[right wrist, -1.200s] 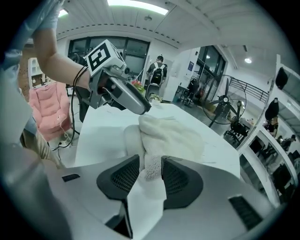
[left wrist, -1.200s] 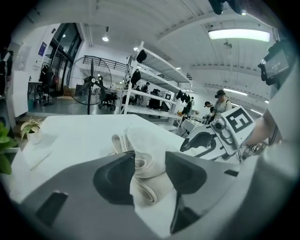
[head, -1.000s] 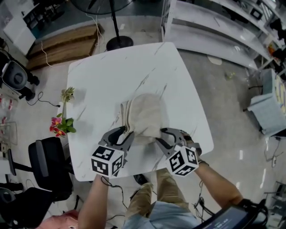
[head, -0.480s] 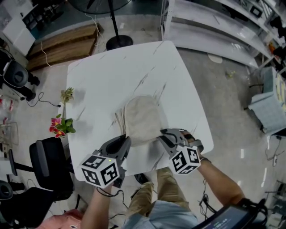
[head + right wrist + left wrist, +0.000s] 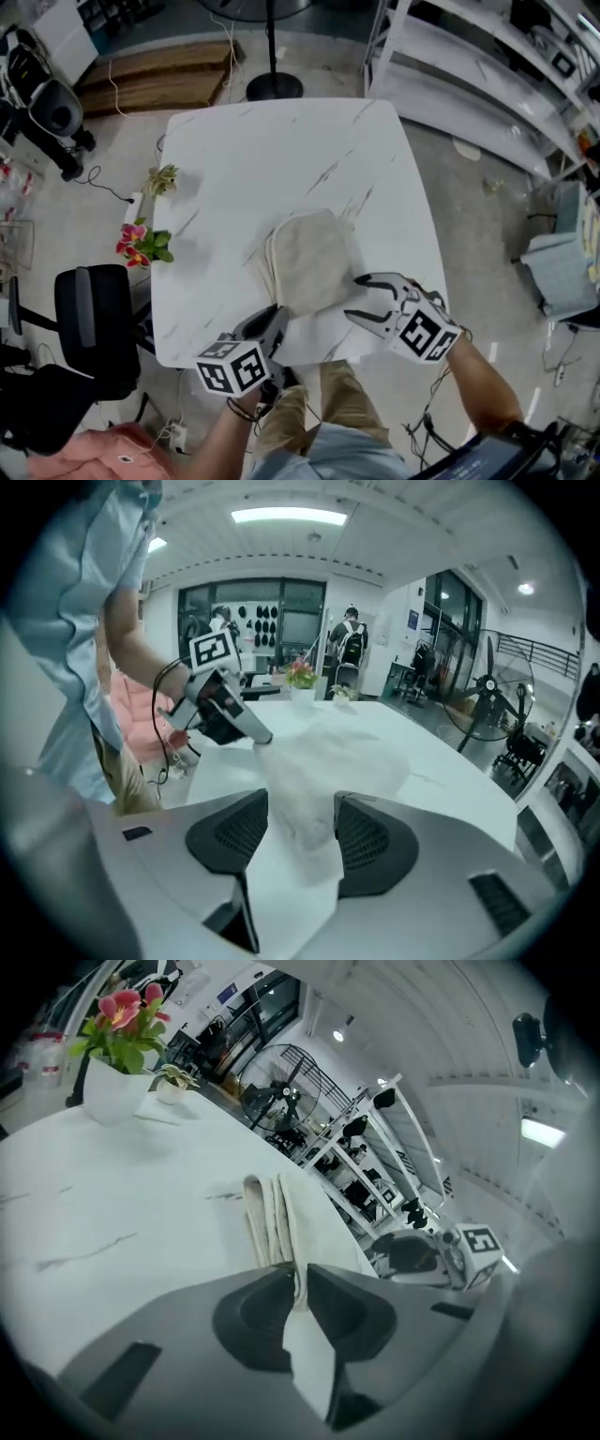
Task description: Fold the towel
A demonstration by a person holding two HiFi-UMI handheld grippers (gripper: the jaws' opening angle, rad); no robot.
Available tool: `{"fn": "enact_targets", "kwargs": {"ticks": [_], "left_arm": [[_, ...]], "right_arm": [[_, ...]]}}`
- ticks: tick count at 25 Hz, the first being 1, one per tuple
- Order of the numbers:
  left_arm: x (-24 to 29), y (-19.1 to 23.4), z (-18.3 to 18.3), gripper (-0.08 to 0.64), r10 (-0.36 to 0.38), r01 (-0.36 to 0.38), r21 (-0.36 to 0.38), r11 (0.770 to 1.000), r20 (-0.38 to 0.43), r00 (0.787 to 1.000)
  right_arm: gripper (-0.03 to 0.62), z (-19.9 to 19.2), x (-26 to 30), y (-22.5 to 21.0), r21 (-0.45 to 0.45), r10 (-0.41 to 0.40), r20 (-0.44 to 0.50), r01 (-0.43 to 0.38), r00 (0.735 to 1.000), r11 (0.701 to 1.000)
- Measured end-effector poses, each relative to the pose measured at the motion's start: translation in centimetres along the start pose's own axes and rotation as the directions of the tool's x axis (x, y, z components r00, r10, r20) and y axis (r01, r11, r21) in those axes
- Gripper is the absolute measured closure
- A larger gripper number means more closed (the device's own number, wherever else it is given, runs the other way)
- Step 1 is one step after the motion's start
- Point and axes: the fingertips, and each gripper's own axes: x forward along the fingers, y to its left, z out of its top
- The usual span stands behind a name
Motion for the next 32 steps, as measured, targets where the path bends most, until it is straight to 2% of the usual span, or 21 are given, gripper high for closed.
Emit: {"fn": "enact_targets", "kwargs": {"ticks": [2, 5, 7, 9, 12, 14, 17, 19, 24, 27, 32], "left_arm": [[0.2, -0.2, 0.1, 0.513, 0.004, -0.004, 0.011, 1.0, 0.003, 1.0], [0.1, -0.3, 0.0, 0.512, 0.01, -0.01, -0.015, 1.0, 0.016, 1.0], [-0.2, -0.4, 0.0, 0.512, 0.015, -0.014, -0.028, 1.0, 0.021, 1.0], [-0.7, -0.6, 0.3, 0.507, 0.026, -0.025, -0.036, 0.999, 0.039, 0.999], [-2.2, 0.0, 2.1, 0.471, 0.053, -0.042, -0.093, 0.995, 0.12, 0.991], [-3.3, 0.7, 3.5, 0.471, 0.068, -0.045, -0.131, 0.99, 0.174, 0.982], [-3.7, 2.0, 5.5, 0.465, 0.109, -0.077, -0.154, 0.985, 0.206, 0.973], [-2.4, 3.0, 6.6, 0.445, 0.108, -0.079, -0.146, 0.986, 0.205, 0.973], [2.1, 4.8, 9.0, 0.43, 0.061, -0.038, -0.148, 0.988, 0.153, 0.986], [3.8, 6.0, 10.2, 0.432, 0.042, -0.012, -0.197, 0.98, 0.147, 0.988], [5.0, 6.9, 11.7, 0.468, 0.007, 0.032, -0.232, 0.972, 0.162, 0.987]], "right_arm": [[0.376, 2.0, -0.8, -2.4, -0.009, -0.007, 0.027, 0.007, 1.0, 1.0], [0.416, 5.4, 0.3, -6.1, -0.067, -0.014, 0.049, 0.017, 0.999, 0.998], [0.426, 7.6, 2.2, -7.8, -0.123, 0.042, 0.049, -0.036, 0.998, 0.992], [0.42, 8.7, 4.6, -8.8, -0.178, 0.148, 0.006, -0.145, 0.989, 0.973], [0.413, 8.9, 7.8, -9.9, -0.228, 0.288, -0.057, -0.294, 0.956, 0.928], [0.411, 8.8, 9.3, -10.2, -0.228, 0.374, -0.08, -0.382, 0.924, 0.895], [0.405, 8.0, 11.1, -10.1, -0.21, 0.48, -0.131, -0.498, 0.867, 0.842], [0.402, 7.3, 11.9, -10.1, -0.202, 0.524, -0.154, -0.546, 0.838, 0.813], [0.428, 6.7, 13.1, -9.9, -0.198, 0.592, -0.154, -0.611, 0.791, 0.766], [0.519, 6.2, 13.4, -9.6, -0.236, 0.611, -0.162, -0.632, 0.774, 0.738], [0.529, 8.4, 12.4, -10.2, -0.304, 0.614, -0.064, -0.601, 0.787, 0.739]]}}
